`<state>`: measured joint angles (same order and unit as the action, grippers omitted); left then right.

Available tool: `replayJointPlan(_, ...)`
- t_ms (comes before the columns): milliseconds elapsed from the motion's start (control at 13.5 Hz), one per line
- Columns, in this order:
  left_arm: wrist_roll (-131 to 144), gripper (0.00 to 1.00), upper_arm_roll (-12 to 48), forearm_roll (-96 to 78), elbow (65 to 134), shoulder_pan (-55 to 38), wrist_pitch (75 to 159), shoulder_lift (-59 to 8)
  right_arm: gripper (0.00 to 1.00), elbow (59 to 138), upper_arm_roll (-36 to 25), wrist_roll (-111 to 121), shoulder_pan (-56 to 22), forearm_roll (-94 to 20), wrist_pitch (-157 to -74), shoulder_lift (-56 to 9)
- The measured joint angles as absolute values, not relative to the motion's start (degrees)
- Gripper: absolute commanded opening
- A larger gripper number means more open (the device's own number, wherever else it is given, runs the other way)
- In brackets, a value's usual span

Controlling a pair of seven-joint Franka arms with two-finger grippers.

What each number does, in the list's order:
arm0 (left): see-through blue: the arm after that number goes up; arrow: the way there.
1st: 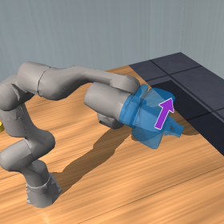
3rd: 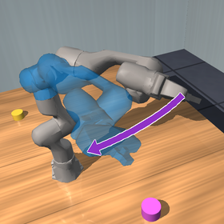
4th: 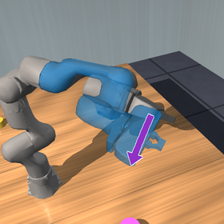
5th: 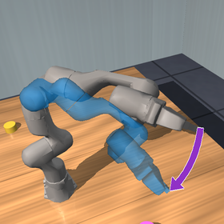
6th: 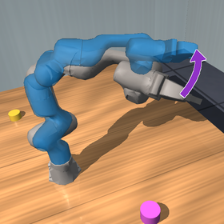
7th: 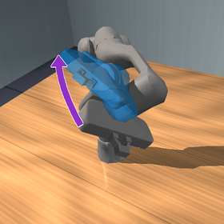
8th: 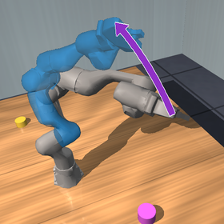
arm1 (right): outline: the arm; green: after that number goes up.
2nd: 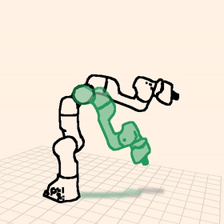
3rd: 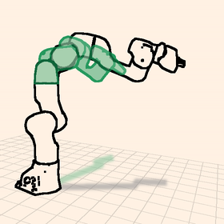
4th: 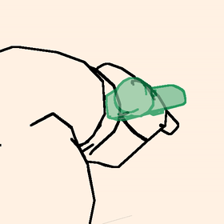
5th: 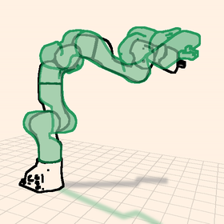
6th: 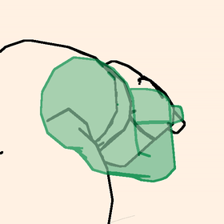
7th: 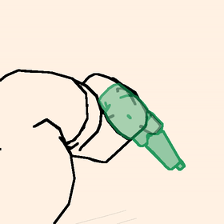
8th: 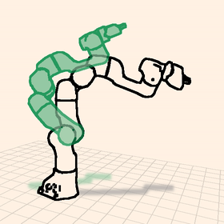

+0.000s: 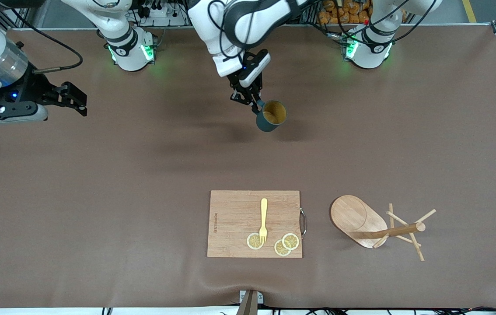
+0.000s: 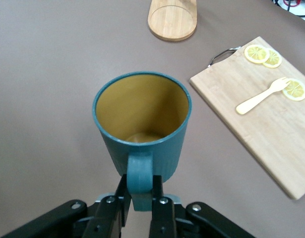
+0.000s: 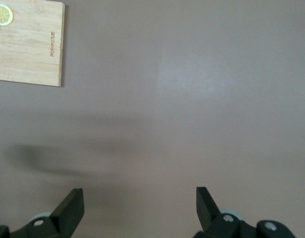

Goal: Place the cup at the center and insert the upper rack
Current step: 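Lift the mug by its handle with the left gripper toward the stand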

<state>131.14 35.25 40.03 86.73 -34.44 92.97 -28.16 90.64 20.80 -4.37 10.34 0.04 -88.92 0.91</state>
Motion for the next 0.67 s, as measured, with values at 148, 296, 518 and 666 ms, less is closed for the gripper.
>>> replayJointPlan(148,124.44,0.0,35.31,36.13,84.29,-31.24,92.96,-26.38,1.0,90.69,20.75,-4.79,10.32,0.04,-88.53,0.88)
replayJointPlan(296,117.55,0.0,35.33,31.98,81.94,-28.57,92.96,-25.31,1.0,90.73,20.79,-5.52,9.9,0.04,-88.32,0.85)
replayJointPlan(518,109.79,0.0,35.41,26.89,79.1,-24.27,92.97,-24.94,1.0,90.72,20.81,-7.92,8.38,0.04,-87.91,0.86)
replayJointPlan(666,102.94,0.0,35.42,21.63,77.66,-19.69,93.08,-24.36,1.0,90.68,20.79,-8.19,8.1,0.04,-86.66,0.89)
